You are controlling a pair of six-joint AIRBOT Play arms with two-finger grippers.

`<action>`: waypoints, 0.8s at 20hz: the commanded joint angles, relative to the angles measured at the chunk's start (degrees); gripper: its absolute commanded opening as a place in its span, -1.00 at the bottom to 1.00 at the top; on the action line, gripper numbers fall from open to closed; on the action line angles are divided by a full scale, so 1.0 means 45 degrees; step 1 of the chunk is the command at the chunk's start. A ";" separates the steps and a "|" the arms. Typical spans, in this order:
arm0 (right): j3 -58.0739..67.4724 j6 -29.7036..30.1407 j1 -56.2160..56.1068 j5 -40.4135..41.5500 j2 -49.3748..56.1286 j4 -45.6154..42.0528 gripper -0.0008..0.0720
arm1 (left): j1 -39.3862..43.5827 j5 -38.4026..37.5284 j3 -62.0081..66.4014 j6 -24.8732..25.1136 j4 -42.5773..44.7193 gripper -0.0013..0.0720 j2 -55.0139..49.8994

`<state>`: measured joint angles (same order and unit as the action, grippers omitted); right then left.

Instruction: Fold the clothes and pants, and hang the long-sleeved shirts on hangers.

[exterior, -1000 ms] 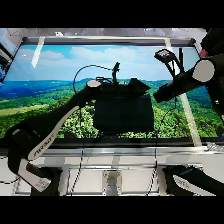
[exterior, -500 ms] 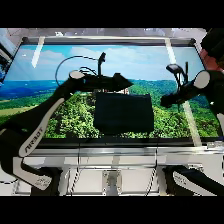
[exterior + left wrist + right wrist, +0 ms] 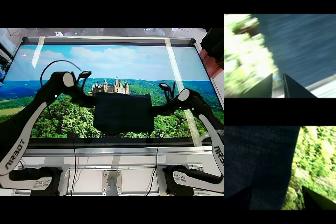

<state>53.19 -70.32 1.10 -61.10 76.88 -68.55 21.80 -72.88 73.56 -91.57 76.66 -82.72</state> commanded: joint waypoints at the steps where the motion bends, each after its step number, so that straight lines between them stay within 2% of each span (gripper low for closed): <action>1: -0.0151 0.0141 -0.0427 0.0957 0.1132 0.1044 0.74 | -0.0029 0.0092 -0.2220 -0.0860 0.2011 -0.52 0.0913; 3: -0.0102 0.0146 -0.0981 0.1350 0.1350 0.1151 0.34 | -0.0024 0.0661 -0.3458 -0.1477 0.1982 -0.52 0.1243; 4: 0.0034 0.0165 -0.1239 0.1399 0.1394 0.1141 -0.09 | -0.0015 0.0903 -0.3959 -0.1778 0.1894 -0.52 0.1384; 5: 0.0311 0.0277 -0.1433 0.1389 0.1389 0.1132 -0.65 | -0.0010 0.1069 -0.4294 -0.1875 0.1749 -0.52 0.1486; 6: 0.0704 0.0418 -0.1472 0.1219 0.1370 0.1078 -0.91 | -0.0015 0.1132 -0.4522 -0.1894 0.1617 -0.52 0.1574; 7: 0.1258 0.0510 -0.1423 0.0996 0.1350 0.0646 -0.92 | -0.0010 0.1141 -0.4595 -0.1928 0.1622 -0.52 0.1651; 9: 0.2506 0.0330 -0.0991 0.0457 0.1355 -0.1574 -0.92 | -0.0015 0.1205 -0.4595 -0.1948 0.1627 -0.52 0.1851; 12: 0.3628 -0.0903 0.0865 -0.0248 0.1355 -0.5406 -0.92 | -0.0015 0.1375 -0.4595 -0.1957 0.1622 -0.52 0.2064; 14: 0.3687 -0.0947 0.3191 -0.0257 0.1360 -0.6358 -0.92 | -0.0015 0.1379 -0.4595 -0.1957 0.1617 -0.52 0.2064; 16: 0.3687 -0.1190 0.5819 0.0029 0.1413 -0.6363 -0.92 | -0.0015 0.1379 -0.4595 -0.1962 0.1617 -0.52 0.2064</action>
<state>68.38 -73.47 14.48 -61.04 83.07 -89.93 21.74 -67.02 53.08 -100.16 83.92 -73.71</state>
